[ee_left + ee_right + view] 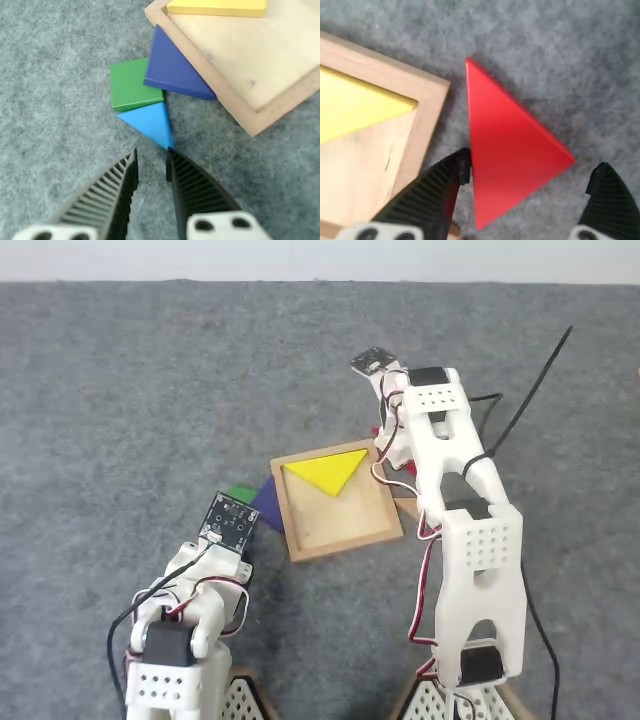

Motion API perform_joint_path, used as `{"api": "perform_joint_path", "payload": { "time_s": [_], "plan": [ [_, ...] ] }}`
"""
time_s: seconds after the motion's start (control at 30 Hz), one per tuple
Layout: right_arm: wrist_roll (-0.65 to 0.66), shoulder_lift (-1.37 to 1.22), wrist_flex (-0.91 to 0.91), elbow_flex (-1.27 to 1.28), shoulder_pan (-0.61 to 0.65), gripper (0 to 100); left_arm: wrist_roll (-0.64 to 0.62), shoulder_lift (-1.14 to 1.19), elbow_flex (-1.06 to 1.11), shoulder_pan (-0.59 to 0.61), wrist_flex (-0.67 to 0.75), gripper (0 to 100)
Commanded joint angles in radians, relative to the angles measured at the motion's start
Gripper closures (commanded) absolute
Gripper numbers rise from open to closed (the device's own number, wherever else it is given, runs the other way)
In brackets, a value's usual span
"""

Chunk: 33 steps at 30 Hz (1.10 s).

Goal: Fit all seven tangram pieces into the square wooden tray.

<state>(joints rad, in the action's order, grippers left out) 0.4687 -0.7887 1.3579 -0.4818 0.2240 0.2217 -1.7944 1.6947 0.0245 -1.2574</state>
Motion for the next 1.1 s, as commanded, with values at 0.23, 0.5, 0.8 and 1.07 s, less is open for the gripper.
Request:
{"api": "perform_joint_path", "payload": {
  "time_s": [0.23,0.5,0.8,1.07],
  "plan": [
    [0.078,-0.013,-0.004,-0.100,0.002,63.4,0.006,-0.018,-0.010,0.002,-0.008,91],
    [0.077,-0.047,0.025,-0.094,0.001,63.4,0.006,-0.018,-0.010,0.002,-0.008,91],
    [0.081,-0.045,0.025,-0.094,0.004,63.4,0.006,-0.018,-0.010,0.002,-0.008,91],
    [0.078,-0.045,0.025,-0.094,0.002,81.3,0.006,-0.018,-0.010,0.002,-0.008,91]
  ]
}}
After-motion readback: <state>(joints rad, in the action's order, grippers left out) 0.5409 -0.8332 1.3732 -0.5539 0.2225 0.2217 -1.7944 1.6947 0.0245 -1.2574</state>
